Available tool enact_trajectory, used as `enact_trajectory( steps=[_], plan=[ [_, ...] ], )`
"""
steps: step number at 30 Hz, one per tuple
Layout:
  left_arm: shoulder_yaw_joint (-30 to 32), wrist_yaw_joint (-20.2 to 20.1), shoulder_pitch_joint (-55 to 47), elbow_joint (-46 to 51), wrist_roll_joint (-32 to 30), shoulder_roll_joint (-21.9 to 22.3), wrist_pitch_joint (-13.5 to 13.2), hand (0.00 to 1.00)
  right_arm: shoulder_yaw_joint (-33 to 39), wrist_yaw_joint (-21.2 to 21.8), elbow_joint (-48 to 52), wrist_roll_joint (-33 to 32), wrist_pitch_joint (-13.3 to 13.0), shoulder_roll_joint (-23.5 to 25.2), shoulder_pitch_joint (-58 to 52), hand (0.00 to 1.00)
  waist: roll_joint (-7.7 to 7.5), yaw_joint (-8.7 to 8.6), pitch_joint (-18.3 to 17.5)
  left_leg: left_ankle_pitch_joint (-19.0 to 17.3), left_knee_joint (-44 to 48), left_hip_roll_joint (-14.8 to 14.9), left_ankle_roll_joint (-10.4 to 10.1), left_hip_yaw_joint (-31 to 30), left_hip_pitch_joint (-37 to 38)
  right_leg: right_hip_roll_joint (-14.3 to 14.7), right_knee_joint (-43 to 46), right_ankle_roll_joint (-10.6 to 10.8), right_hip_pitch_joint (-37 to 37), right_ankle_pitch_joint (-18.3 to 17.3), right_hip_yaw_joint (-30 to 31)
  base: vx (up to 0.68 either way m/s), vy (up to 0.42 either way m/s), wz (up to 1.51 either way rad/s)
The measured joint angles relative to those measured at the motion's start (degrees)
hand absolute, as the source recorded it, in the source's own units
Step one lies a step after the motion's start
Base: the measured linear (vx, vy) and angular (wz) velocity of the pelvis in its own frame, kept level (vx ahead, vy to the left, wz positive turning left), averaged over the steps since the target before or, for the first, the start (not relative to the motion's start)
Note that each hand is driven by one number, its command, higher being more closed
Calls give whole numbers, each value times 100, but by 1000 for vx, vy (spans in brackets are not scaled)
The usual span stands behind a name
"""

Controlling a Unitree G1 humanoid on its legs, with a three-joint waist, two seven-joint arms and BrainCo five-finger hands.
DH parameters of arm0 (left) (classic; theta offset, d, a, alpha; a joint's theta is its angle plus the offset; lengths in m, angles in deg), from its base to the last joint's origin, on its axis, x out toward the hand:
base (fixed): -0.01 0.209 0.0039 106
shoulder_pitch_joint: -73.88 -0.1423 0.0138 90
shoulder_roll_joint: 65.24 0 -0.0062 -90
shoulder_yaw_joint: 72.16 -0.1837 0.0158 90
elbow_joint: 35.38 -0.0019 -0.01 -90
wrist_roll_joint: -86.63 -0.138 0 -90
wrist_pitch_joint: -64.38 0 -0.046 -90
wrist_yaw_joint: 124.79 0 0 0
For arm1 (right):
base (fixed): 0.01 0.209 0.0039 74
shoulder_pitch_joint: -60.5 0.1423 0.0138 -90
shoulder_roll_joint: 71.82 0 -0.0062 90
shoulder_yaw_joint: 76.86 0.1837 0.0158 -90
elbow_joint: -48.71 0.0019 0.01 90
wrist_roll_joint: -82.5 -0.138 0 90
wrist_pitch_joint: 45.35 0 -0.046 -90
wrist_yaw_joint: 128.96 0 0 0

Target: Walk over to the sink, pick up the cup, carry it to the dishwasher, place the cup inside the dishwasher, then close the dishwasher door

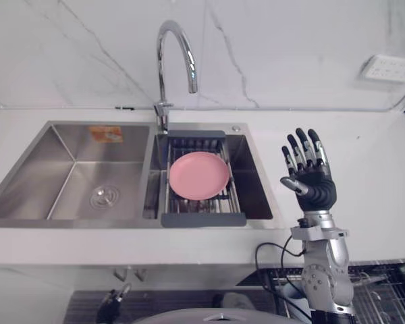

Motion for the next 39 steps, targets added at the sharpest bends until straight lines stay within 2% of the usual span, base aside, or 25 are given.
enact_trajectory(
  steps=[3, 8, 10, 11, 13, 16, 19, 23, 28, 36, 39],
  plan=[
    [4, 2, -10, 0, -55, -19, -4, 0, -20, -15, 20, 454, 0, 2, 28, 0, 1, 38, -4, 35, -105, 0, 5, -2, 19, 22, -155, 27, 27, 85, 8, 18, -16, 2],
    [22, 19, -29, -23, -70, -135, -1, 0, -25, -269, 94, 1751, 99, -36, 77, 0, -130, 99, 57, 63, -212, -60, 50, 3, -118, 65, -896, 88, 164, 592, 52, -48, 37, -4],
    [69, 21, -37, -63, -243, -182, 12, 0, -39, -376, 333, 2681, 114, -220, 100, 0, -195, 123, 48, 95, -217, -140, 107, 9, -200, 27, -1285, 105, 252, 859, 74, -54, 70, -3],
    [98, 20, -38, -67, -288, -182, 17, 0, -49, -388, 390, 2907, 122, -295, 128, 0, -204, 122, 47, 98, -216, -158, 113, 11, -218, 15, -1365, 112, 270, 915, 81, -47, 67, -4],
    [208, 11, -54, -72, -420, -181, 68, 0, -181, -363, 491, 3829, 216, -670, 284, 0, -250, 126, 69, 100, -212, -213, 128, 16, -226, -8, -1657, 133, 394, 1104, 115, -56, 59, -5],
    [243, 6, -52, -75, -499, -201, 123, 0, -382, -193, 490, 4683, 265, -1060, 406, 0, -304, 159, 69, 91, -208, -225, 140, 13, -257, -9, -1837, 87, 456, 1182, 111, -41, 17, -1],
    [240, 5, -24, -75, -497, -222, 241, 0, -540, 26, 440, 5641, 485, -1392, 787, 0, -331, 202, 70, 90, -200, -222, 135, -12, -287, 3, -2016, 88, 516, 1289, 88, -31, -10, 2],
    [233, 6, 0, -64, -487, -235, 347, 0, -870, 23, 54, 6440, 513, -1669, 1185, 0, -336, 234, 72, 90, -201, -214, 121, -113, -290, 8, -2112, 114, 606, 1345, -15, -12, -15, 12],
    [236, 16, 52, -53, -487, -238, 458, 0, -1335, 41, -422, 7184, 556, -1718, 1519, 0, -346, 354, 78, 92, -201, -220, 119, -131, -290, 3, -2113, 119, 619, 1359, -45, -2, -1, 1],
    [251, 18, 102, -32, -488, -289, 549, 0, -1758, 53, -892, 7485, 595, -1913, 1873, 0, -382, 463, 93, 101, -202, -226, 118, -211, -306, -10, -2118, 121, 636, 1355, -178, -2, -4, 4],
    [261, 18, 102, -9, -489, -289, 559, 0, -1904, 50, -1072, 7881, 544, -1910, 1915, 0, -404, 491, 106, 128, -205, -226, 99, -293, -328, -18, -2133, 120, 642, 1353, -225, -14, -12, 12]
  ],
)
